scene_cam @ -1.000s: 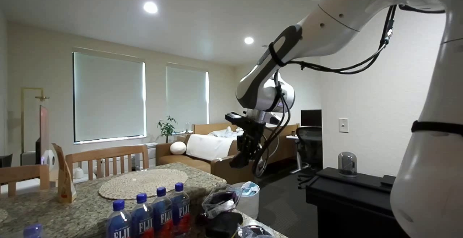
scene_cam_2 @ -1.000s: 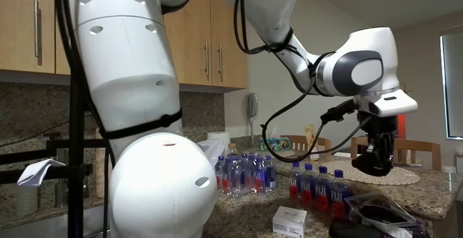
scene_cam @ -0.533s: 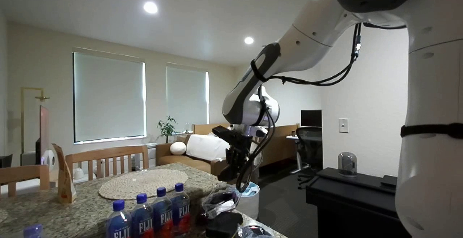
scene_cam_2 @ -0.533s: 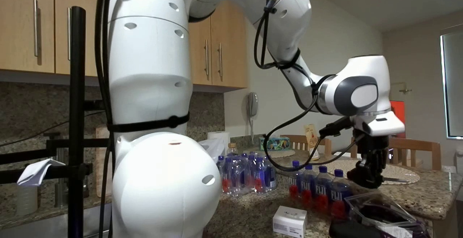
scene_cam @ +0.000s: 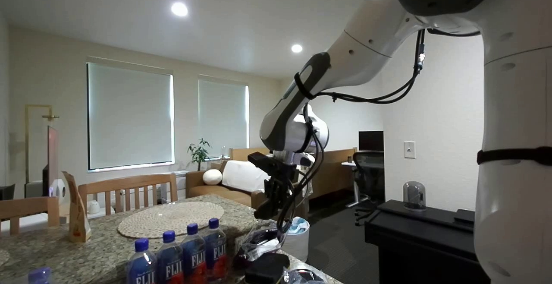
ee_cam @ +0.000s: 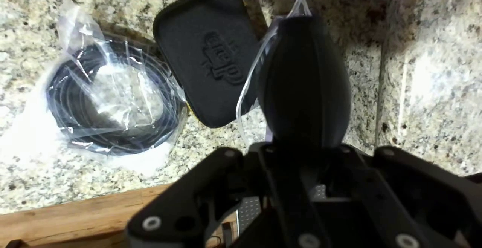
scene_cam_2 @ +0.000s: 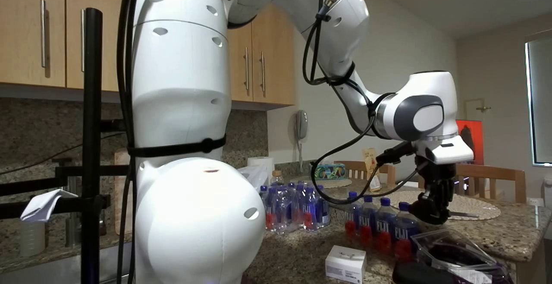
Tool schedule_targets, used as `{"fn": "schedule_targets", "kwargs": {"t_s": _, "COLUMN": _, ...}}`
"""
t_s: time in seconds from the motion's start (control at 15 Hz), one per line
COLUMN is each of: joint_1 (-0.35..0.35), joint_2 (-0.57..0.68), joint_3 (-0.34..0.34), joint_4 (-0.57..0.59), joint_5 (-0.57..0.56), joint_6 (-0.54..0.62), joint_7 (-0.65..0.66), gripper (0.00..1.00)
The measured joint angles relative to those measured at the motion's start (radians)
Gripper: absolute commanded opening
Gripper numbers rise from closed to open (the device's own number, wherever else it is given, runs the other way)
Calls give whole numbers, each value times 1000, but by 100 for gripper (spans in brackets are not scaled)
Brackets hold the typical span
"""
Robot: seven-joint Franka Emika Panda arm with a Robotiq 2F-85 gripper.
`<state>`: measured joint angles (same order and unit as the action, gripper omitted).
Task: Put the black object in the transparent plastic
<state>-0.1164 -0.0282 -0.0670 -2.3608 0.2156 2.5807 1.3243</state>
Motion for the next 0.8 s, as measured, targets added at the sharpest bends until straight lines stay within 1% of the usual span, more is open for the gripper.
{"fn": "schedule_targets", "kwargs": {"t_s": 0.13, "joint_1": 0, "joint_2": 40, "joint_3": -6, "joint_4": 38, "joint_5": 57, "joint_6": -56, "joint_7": -29, "gripper": 9}}
{"fn": "schedule_targets", "kwargs": {"t_s": 0.27, "joint_1": -1, "joint_2": 109, "joint_3": -19, "joint_4": 111, "joint_5": 104, "joint_6": -136, "joint_7": -59, "gripper": 9}}
{"fn": "schedule_targets", "kwargs": {"t_s": 0.53, "joint_1": -6, "joint_2": 260, "joint_3": -43, "joint_4": 295, "joint_5": 116, "joint_6": -286, "joint_7": -60, "gripper": 9}}
{"fn": "schedule_targets", "kwargs": {"t_s": 0.67, "joint_1": -10, "joint_2": 328, "joint_3": -44, "joint_4": 380, "joint_5": 117, "joint_6": -358, "joint_7": -60, "gripper": 9}}
{"fn": "schedule_targets", "kwargs": {"t_s": 0.8, "joint_1": -10, "joint_2": 391, "joint_3": -40, "joint_4": 445, "joint_5": 130, "joint_6": -406, "joint_7": -60, "gripper": 9}}
